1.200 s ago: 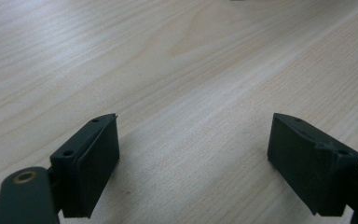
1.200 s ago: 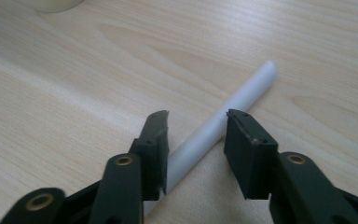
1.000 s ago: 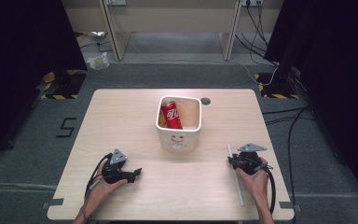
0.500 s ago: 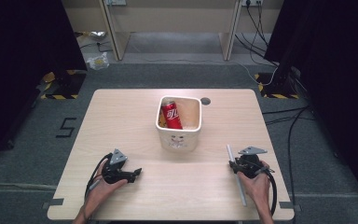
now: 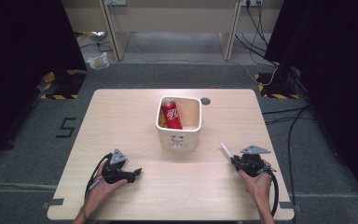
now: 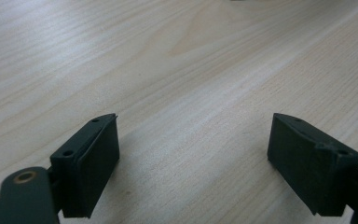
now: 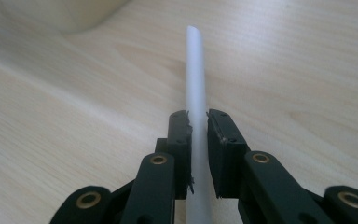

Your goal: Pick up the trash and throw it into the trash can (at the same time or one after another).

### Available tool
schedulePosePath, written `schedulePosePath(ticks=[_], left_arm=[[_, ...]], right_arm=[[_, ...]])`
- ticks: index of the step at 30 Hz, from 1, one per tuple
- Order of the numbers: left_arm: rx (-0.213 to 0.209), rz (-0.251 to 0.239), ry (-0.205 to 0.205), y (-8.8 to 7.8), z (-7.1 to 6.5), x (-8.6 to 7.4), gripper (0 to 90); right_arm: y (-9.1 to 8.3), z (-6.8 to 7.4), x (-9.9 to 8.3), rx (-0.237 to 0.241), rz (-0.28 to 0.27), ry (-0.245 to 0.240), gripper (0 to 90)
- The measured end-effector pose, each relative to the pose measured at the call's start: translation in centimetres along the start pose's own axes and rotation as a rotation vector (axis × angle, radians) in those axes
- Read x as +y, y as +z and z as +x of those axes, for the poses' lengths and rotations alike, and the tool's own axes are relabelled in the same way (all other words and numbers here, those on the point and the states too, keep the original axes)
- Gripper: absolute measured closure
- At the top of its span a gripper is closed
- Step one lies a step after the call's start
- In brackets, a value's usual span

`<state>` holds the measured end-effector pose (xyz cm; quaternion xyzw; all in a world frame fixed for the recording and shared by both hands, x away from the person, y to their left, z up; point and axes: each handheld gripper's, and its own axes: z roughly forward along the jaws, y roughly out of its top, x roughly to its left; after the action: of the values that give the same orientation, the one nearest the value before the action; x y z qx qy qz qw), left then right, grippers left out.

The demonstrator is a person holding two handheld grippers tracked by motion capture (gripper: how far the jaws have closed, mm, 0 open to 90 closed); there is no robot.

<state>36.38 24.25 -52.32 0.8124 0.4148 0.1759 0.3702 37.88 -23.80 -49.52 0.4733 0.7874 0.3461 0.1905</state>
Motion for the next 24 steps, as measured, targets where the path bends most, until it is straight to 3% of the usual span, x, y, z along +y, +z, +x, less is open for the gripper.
schedulePosePath(ticks=[6, 16, 24], left_arm=[[0.0, 0.0, 0.0, 0.0, 0.0, 0.0, 15.7], [0.0, 0.0, 0.0, 0.0, 0.0, 0.0, 15.7], [0.0, 0.0, 0.0, 0.0, 0.0, 0.0, 15.7]], right_arm=[[-0.8, 0.0, 1.1, 0.014, -0.046, 0.006, 79.7], [-2.0, 0.5, 4.0, 0.051, -0.137, -0.02, 79.7], [-3.0, 0.8, 5.8, 0.054, -0.19, -0.046, 79.7]])
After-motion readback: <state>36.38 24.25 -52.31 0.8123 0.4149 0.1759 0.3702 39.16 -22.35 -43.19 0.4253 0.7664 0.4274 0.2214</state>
